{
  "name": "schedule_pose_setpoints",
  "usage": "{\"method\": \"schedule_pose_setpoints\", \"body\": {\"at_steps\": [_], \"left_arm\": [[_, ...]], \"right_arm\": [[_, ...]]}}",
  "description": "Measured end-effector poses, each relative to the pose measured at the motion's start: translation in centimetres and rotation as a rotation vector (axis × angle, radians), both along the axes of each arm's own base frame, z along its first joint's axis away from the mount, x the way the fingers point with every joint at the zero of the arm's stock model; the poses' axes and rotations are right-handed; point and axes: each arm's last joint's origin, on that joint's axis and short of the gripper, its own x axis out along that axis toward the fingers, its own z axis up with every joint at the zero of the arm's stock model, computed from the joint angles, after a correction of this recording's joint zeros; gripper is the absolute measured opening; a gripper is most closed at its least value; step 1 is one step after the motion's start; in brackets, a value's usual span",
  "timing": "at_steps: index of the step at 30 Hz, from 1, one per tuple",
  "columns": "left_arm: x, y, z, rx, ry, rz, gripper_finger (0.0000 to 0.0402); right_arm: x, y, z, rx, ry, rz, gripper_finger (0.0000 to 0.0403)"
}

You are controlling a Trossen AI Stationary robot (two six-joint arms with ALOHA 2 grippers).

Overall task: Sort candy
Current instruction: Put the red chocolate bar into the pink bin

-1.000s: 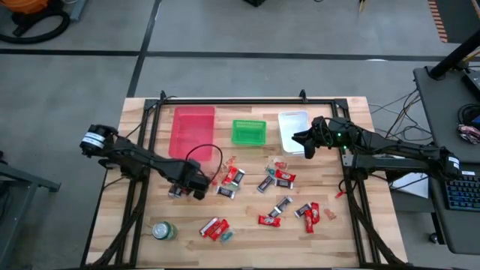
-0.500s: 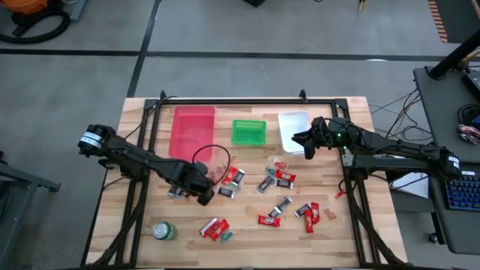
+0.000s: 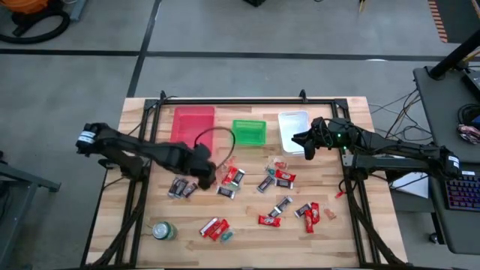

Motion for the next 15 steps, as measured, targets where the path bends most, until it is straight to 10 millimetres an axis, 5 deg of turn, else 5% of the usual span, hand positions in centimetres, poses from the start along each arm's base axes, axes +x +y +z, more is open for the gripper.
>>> {"method": "schedule_pose_setpoints", "body": {"at_steps": [6, 15], "left_arm": [[-1.3, 5.9, 0.2, 0.134, 0.021, 0.113, 0.0000], [-2.4, 13.4, -3.1, 0.219, 0.006, 0.250, 0.0000]], "right_arm": [[0.0, 0.0, 0.0, -0.007, 0.002, 0.003, 0.0091], [0.0, 0.0, 0.0, -0.004, 0.001, 0.002, 0.0091]]}}
